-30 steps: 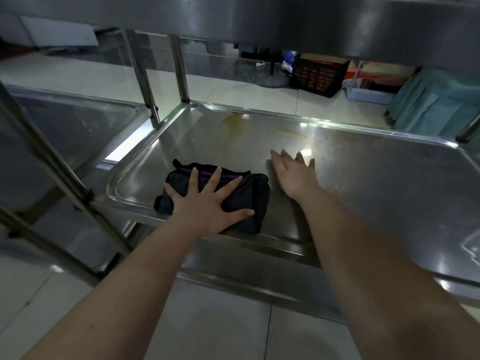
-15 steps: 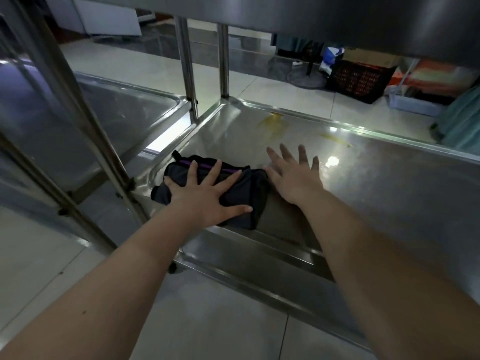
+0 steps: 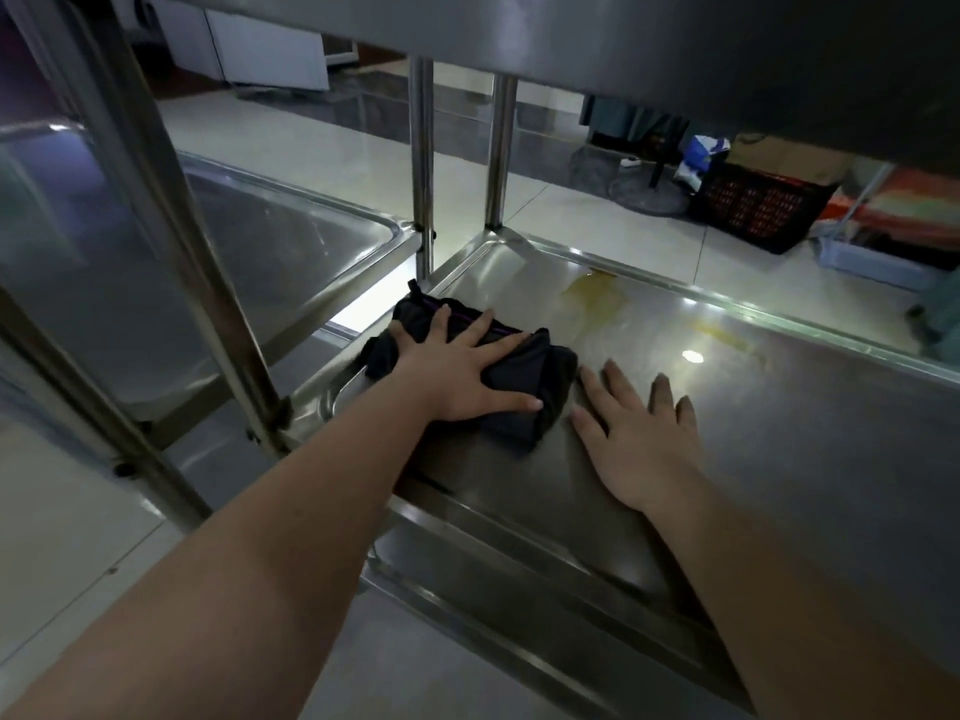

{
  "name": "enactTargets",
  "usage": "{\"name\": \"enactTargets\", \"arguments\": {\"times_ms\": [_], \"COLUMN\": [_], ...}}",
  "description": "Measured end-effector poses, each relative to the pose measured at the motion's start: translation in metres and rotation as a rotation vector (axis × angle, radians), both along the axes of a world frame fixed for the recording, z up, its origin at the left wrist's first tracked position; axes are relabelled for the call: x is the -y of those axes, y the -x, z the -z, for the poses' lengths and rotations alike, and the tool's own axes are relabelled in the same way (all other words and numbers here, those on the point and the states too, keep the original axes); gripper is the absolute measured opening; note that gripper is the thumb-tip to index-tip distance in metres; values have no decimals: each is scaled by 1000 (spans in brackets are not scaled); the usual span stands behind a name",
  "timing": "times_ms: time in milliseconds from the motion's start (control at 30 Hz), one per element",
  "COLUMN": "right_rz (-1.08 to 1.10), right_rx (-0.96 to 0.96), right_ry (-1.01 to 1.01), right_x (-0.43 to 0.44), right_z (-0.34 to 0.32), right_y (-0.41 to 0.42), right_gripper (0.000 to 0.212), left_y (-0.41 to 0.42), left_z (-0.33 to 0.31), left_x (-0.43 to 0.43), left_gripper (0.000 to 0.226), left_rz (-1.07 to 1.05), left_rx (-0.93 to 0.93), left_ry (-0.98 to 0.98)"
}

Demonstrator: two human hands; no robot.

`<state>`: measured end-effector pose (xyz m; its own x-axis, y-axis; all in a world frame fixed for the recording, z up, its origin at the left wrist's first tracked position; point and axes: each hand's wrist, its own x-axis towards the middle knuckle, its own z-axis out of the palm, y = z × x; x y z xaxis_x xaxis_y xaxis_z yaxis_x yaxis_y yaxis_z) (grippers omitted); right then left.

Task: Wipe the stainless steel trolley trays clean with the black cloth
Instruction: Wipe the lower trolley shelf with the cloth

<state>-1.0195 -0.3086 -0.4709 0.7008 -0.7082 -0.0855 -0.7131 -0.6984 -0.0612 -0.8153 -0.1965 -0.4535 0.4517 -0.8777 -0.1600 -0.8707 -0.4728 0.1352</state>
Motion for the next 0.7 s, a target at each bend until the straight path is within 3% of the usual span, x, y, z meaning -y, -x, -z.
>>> {"name": "enactTargets", "arguments": {"times_ms": [200,333,500,700], "right_rz": [-11,1,0,-3], "right_rx": [24,27,31,34], "right_ry": [22,18,12,13], "right_x": [3,5,3,2], "right_z": [2,1,-1,-2], "right_y": [1,0,4,4], "right_gripper": [65,68,68,64], "left_y": [-23,-27,-13,24], "left_z": [-15,-12,-18,-5], "left_x": [91,102,59,-63], "left_gripper": [94,97,98,100], "left_rz": [1,9,4,26], "left_rx": [45,43,-14,-8], "left_ry": [21,16,-113,-131]}}
